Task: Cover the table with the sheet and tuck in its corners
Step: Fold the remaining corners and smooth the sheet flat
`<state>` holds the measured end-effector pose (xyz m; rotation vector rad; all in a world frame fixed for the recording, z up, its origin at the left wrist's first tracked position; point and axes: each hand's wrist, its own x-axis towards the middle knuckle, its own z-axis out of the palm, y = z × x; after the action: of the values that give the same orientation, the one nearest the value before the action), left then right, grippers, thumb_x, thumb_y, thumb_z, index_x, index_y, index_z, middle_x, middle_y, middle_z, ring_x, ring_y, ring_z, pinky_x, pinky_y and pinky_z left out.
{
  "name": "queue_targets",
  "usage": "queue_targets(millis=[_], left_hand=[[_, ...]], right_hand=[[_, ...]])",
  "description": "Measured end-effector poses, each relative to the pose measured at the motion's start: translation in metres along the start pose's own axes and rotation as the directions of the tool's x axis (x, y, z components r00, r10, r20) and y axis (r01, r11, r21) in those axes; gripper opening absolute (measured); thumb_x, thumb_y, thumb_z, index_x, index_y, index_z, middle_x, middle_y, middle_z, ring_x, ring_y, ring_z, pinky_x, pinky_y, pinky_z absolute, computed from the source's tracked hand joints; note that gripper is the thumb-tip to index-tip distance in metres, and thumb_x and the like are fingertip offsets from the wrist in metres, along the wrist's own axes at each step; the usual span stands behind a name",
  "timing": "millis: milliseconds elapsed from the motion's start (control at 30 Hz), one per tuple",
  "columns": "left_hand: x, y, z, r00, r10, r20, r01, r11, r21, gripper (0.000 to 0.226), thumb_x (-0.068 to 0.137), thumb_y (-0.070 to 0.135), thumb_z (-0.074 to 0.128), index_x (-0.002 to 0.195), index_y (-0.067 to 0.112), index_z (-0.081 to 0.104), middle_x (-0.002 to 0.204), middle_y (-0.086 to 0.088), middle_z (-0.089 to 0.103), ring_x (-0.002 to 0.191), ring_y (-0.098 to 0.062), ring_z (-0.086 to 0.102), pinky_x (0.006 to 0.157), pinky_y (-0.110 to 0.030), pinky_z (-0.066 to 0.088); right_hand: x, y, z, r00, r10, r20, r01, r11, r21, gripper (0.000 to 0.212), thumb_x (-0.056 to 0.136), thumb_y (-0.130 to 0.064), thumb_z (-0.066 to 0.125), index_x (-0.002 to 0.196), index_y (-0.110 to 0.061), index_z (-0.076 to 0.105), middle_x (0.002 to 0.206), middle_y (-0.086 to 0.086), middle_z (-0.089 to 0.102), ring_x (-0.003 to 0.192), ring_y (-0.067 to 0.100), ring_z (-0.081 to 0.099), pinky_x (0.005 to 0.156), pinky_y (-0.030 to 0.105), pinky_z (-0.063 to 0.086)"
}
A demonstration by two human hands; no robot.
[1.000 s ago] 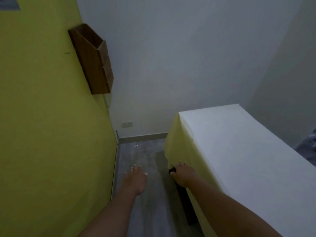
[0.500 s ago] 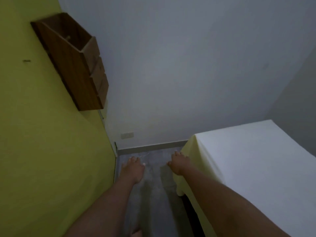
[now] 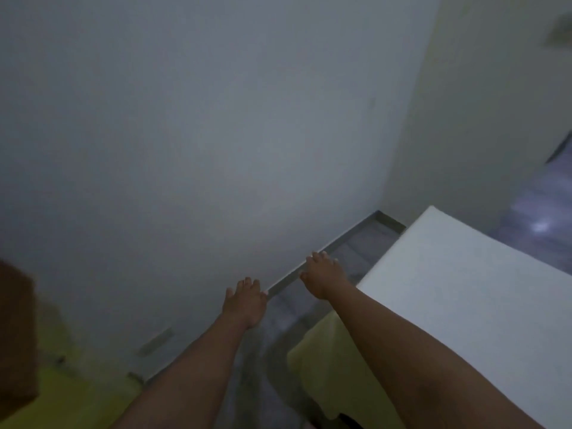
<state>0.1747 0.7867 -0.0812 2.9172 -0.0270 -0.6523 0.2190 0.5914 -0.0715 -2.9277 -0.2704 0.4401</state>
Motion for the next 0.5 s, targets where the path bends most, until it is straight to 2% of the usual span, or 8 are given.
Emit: queue_targets(millis=[133,267,400,500], left_hand=[[0.074,0.026,-0.036,0.992,0.123,0.015,-0.124,0.992,0.019,0.055,0.103,0.035,0.019,0.152,0.011,0.011,0.161,-0.01,0.004,0.148,-0.025,0.005,0.119,-0.047,0.006],[0.141,0.046,-0.069,0.979,0.205,0.007,-0.205,0.977,0.055,0.055,0.103,0.034,0.019,0.152,0.011,0.011,0.161,-0.01,0.005,0.148,-0.025,0.006,0.119,-0.046,0.006],[0.195,0.073,-0.084,0.946,0.307,0.104,-0.316,0.945,0.081,0.055,0.103,0.035,0.018,0.152,0.012,0.011,0.161,-0.01,0.004,0.148,-0.025,0.005,0.119,-0.046,0.005],[0.244,0.098,-0.093,0.905,0.395,0.158,-0.415,0.901,0.123,0.054,0.103,0.035,0.018,0.152,0.011,0.014,0.161,-0.011,0.006,0.148,-0.025,0.007,0.119,-0.048,0.008]], right_hand=[[0.045,0.046,-0.02,0.988,0.155,0.005,-0.155,0.988,0.007,0.055,0.101,-0.033,0.031,0.147,-0.004,0.023,0.157,0.015,0.017,0.143,0.034,0.015,0.115,0.051,0.015],[0.081,0.09,-0.036,0.94,0.342,-0.009,-0.34,0.937,0.082,0.055,0.099,-0.033,0.03,0.147,-0.006,0.025,0.158,0.012,0.016,0.145,0.03,0.013,0.115,0.049,0.013],[0.091,0.122,-0.037,0.87,0.491,-0.037,-0.483,0.866,0.131,0.055,0.099,-0.036,0.031,0.147,-0.009,0.025,0.158,0.01,0.015,0.145,0.029,0.011,0.116,0.048,0.012],[0.095,0.146,-0.038,0.776,0.626,-0.071,-0.611,0.775,0.159,0.055,0.1,-0.034,0.029,0.148,-0.009,0.018,0.159,0.009,0.009,0.146,0.028,0.007,0.116,0.047,0.008]])
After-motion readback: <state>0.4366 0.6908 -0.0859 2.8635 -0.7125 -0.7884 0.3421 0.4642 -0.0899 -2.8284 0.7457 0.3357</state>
